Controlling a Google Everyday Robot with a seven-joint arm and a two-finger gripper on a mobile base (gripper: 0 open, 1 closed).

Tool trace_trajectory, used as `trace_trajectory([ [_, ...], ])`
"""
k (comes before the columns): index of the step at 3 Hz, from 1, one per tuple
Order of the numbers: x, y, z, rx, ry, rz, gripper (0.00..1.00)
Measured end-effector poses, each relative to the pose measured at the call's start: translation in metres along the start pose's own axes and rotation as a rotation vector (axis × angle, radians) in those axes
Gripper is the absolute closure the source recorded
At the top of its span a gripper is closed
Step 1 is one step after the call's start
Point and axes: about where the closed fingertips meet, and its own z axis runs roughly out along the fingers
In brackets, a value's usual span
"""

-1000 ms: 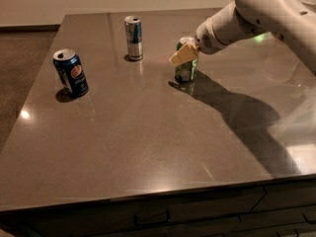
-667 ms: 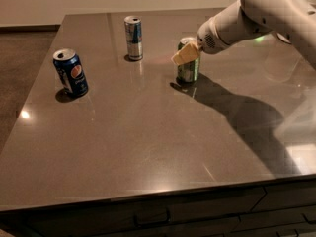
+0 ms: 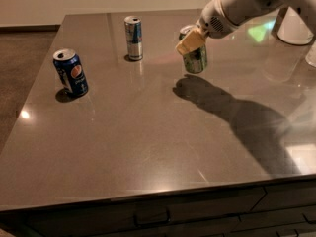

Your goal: Knock green can over

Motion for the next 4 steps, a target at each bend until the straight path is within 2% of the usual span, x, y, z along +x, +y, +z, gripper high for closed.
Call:
trace_trajectory([
  [1,-0.006,0.017,-0.009,-0.024,0.123,-0.118,1.00],
  [2,-0.003,0.038,-0.007,-0.056,0.284,-0.247,1.00],
  [3,0.005,0.051,0.003,-0.088,0.411,-0.328,1.00],
  [4,0.010,0.054,0.014,-0.098,0.512,-0.394,1.00],
])
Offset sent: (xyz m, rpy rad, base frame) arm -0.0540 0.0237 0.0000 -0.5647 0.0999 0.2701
